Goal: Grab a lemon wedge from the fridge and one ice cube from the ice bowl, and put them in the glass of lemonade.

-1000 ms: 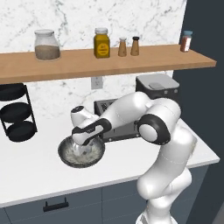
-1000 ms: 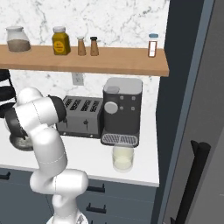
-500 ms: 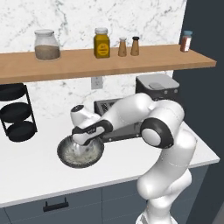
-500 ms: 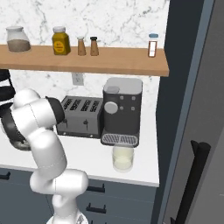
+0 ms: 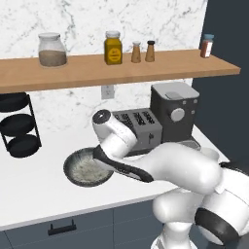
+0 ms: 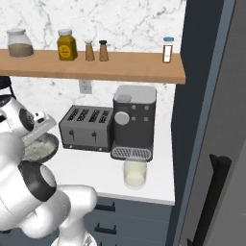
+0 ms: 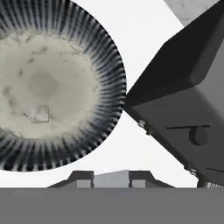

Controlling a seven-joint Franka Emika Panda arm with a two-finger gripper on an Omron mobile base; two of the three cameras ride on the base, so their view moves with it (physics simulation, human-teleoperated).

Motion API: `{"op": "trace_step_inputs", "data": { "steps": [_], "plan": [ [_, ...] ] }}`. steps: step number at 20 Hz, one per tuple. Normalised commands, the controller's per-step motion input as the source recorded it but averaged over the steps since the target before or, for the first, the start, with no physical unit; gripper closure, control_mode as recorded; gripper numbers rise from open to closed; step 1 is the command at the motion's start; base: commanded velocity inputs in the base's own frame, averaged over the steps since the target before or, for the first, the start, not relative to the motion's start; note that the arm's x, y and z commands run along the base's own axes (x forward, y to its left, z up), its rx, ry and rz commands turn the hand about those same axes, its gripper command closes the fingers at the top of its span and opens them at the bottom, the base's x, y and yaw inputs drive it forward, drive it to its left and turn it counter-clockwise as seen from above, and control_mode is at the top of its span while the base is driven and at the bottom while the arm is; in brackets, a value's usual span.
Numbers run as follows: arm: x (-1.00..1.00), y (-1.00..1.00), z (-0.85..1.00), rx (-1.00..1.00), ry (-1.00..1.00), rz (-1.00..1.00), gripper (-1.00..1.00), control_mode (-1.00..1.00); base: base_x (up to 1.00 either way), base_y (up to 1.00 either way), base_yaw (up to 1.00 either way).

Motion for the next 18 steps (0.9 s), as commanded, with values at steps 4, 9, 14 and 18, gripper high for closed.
{"op": "trace_step_inputs", "data": {
  "steps": [4, 9, 14, 18],
  "plan": [
    [-0.78, -1.00, 1.00, 0.15, -0.28, -0.08, 1.00, -1.00, 0.00, 0.00, 0.00],
    [-0.53, -1.00, 0.95, 0.22, -0.12, -0.11, 1.00, -1.00, 0.00, 0.00, 0.00],
    [-0.26, -1.00, 0.65, 0.29, 0.00, -0.10, 1.00, -1.00, 0.00, 0.00, 0.00],
    [0.00, -1.00, 0.07, 0.26, 0.11, -0.07, 1.00, -1.00, 0.00, 0.00, 0.00]
  ]
}}
